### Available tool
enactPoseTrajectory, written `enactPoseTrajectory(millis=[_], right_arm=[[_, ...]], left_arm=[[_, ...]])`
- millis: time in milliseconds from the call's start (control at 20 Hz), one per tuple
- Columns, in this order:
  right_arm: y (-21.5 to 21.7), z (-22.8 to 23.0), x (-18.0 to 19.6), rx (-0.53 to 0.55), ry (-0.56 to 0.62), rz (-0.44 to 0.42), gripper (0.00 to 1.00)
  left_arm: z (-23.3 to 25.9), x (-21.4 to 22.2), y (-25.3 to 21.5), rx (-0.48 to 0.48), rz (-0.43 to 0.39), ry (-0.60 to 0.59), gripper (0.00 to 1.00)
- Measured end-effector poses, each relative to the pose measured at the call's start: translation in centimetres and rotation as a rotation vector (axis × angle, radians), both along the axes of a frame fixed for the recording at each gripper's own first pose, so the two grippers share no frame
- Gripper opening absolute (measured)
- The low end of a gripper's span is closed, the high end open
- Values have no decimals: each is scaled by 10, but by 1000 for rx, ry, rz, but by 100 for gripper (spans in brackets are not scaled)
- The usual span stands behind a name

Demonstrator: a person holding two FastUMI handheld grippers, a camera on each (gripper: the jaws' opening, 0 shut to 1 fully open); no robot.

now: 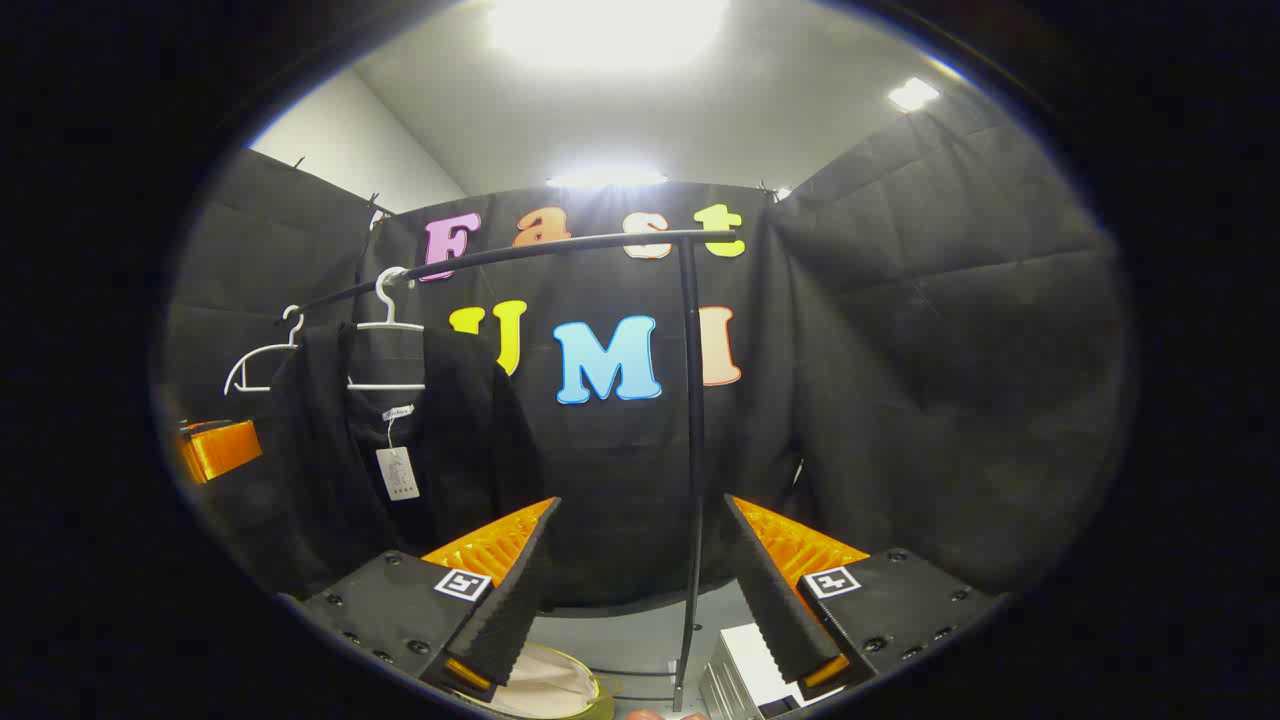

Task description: Grasp the clothes on the hanger with both hands and then place them into the laundry hamper below.

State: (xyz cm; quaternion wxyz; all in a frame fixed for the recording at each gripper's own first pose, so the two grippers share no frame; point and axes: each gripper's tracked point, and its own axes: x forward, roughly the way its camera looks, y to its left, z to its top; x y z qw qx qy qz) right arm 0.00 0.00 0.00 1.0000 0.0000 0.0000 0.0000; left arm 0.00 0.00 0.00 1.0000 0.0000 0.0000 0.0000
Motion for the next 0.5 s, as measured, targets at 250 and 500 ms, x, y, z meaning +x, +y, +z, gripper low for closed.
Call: enactPoseTrajectory(millis=[250, 500], right_arm=[[6, -9, -2, -12, 26, 7, 98], [10, -10, 0, 0, 47, 25, 98]], left_arm=[[-5, -3, 0, -7, 7, 17, 95], [0, -13, 6, -13, 38, 14, 94]])
